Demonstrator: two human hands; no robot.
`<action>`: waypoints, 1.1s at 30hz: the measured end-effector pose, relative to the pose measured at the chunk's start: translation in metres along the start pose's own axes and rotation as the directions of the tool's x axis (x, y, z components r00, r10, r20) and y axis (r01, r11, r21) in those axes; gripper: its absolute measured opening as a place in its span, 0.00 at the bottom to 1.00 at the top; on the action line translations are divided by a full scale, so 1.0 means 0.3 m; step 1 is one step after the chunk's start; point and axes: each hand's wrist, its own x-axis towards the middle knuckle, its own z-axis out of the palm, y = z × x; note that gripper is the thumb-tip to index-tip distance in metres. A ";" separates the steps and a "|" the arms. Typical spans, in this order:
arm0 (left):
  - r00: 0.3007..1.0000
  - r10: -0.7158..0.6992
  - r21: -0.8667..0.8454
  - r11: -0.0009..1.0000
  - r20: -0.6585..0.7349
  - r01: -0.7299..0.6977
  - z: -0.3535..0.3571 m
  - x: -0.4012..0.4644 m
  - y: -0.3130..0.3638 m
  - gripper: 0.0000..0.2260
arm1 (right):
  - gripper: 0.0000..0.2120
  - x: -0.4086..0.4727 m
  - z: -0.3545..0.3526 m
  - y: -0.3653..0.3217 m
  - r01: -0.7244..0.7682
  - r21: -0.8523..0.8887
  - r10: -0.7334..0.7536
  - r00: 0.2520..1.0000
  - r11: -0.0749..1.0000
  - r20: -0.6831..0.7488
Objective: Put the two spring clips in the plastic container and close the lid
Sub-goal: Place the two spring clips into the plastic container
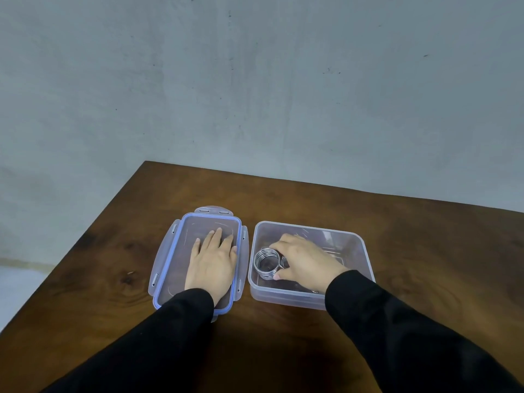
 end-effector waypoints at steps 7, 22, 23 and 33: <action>1.000 -0.005 0.004 1.000 0.002 0.005 0.005 0.002 -0.001 0.23 | 0.30 -0.002 0.000 0.013 -0.019 -0.051 0.020 1.000 0.999 0.022; 1.000 -0.009 -0.004 1.000 0.006 0.009 0.011 0.005 -0.001 0.24 | 0.30 -0.015 0.011 0.020 -0.037 -0.077 0.039 0.999 0.996 0.021; 1.000 -0.008 -0.005 1.000 0.004 0.008 0.010 0.006 -0.001 0.24 | 0.30 -0.013 0.011 0.020 -0.036 -0.078 0.037 0.999 0.996 0.019; 1.000 -0.003 -0.017 1.000 -0.003 0.003 0.008 0.003 -0.003 0.24 | 0.34 -0.021 0.006 0.016 -0.042 -0.084 0.044 0.999 0.996 0.015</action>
